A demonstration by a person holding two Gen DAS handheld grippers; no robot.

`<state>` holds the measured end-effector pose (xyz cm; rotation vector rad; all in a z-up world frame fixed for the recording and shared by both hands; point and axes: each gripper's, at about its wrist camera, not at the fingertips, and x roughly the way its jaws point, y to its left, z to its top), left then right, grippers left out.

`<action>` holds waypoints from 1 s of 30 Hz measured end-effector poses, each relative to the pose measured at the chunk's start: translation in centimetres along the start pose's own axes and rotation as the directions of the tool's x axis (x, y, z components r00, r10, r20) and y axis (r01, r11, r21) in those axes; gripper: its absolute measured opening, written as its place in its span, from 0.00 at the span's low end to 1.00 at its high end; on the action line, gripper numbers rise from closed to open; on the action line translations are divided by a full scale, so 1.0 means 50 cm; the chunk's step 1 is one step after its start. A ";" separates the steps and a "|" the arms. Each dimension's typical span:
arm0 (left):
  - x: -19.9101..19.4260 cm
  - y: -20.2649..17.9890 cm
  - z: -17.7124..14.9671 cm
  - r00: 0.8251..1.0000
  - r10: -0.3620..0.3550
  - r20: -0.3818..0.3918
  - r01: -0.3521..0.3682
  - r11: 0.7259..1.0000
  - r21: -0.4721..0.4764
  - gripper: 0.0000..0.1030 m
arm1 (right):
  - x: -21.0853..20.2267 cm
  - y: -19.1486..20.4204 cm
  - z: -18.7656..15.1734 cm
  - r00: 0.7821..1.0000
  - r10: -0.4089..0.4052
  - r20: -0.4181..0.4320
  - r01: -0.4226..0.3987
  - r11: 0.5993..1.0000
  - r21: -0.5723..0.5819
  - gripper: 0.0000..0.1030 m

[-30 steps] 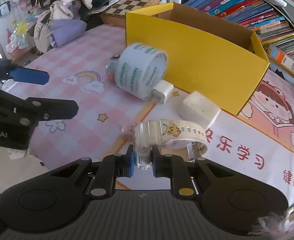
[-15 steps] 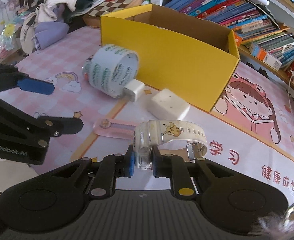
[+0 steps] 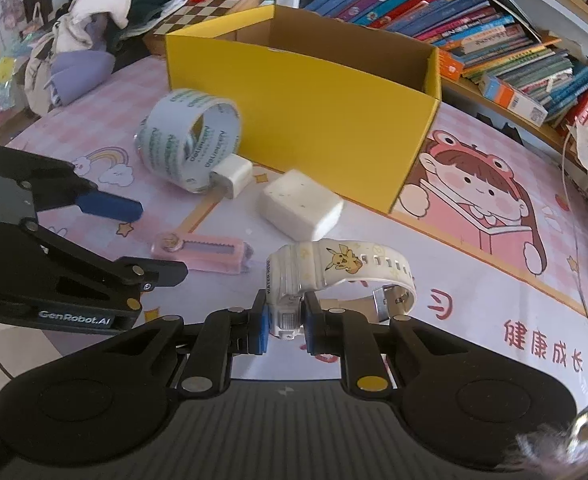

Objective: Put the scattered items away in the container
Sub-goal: 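Grasp the pink comb with the left gripper while the right holds the watch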

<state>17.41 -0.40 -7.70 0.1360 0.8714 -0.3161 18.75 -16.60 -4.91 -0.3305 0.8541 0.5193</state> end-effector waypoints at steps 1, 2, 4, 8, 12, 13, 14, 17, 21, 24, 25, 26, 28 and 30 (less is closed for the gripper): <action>0.005 -0.002 0.001 1.000 -0.003 -0.005 0.003 1.000 0.005 0.56 | 0.000 -0.003 -0.002 1.000 -0.003 -0.001 0.003 1.000 0.005 0.15; 0.007 -0.005 0.002 1.000 -0.004 -0.003 0.004 1.000 0.011 0.55 | -0.001 -0.007 -0.003 1.000 -0.006 -0.002 0.006 1.000 0.010 0.15; 0.009 -0.009 0.005 1.000 -0.007 0.000 0.007 1.000 0.020 0.51 | -0.002 -0.012 -0.006 1.000 -0.011 -0.004 0.011 1.000 0.017 0.15; 0.008 -0.021 0.005 1.000 -0.012 -0.001 0.012 0.999 0.046 0.46 | -0.002 -0.019 -0.011 1.000 -0.012 -0.010 0.012 0.999 0.029 0.15; 0.003 -0.034 0.003 1.000 -0.021 -0.012 0.022 0.997 0.070 0.44 | 0.000 -0.018 -0.011 1.000 -0.006 -0.013 0.007 1.000 0.029 0.15; 0.002 -0.036 0.002 1.000 -0.026 -0.015 0.027 0.997 0.072 0.43 | 0.000 -0.017 -0.011 1.000 -0.004 -0.013 0.005 1.000 0.028 0.15; 0.000 -0.037 0.002 0.999 -0.033 -0.017 0.034 0.997 0.072 0.42 | 0.001 -0.016 -0.011 1.000 -0.002 -0.014 0.003 1.000 0.028 0.15; -0.002 -0.038 0.001 0.999 -0.044 -0.019 0.046 0.996 0.073 0.36 | 0.000 -0.015 -0.011 1.000 -0.001 -0.014 0.001 1.000 0.026 0.15; 0.002 -0.038 0.004 0.999 -0.037 -0.012 0.038 0.996 0.078 0.35 | -0.001 -0.015 -0.012 1.000 -0.003 -0.015 0.004 1.000 0.027 0.15; 0.006 -0.038 0.006 0.999 -0.031 -0.007 0.031 0.996 0.082 0.35 | -0.002 -0.015 -0.014 1.000 -0.005 -0.017 0.006 1.000 0.026 0.15; 0.006 -0.040 0.006 0.999 -0.032 -0.006 0.032 0.996 0.086 0.35 | -0.002 -0.016 -0.015 1.000 -0.006 -0.017 0.006 1.000 0.027 0.15; 0.007 -0.041 0.007 0.999 -0.033 -0.005 0.033 0.995 0.091 0.35 | -0.002 -0.016 -0.015 1.000 -0.006 -0.017 0.007 1.000 0.028 0.15; 0.006 -0.043 0.007 0.999 -0.035 -0.005 0.035 0.995 0.097 0.33 | -0.003 -0.018 -0.015 1.000 -0.008 -0.017 0.008 1.000 0.030 0.15; 0.004 -0.044 0.006 0.999 -0.037 -0.008 0.037 0.994 0.100 0.29 | -0.005 -0.018 -0.014 1.000 -0.009 -0.013 0.010 0.999 0.030 0.15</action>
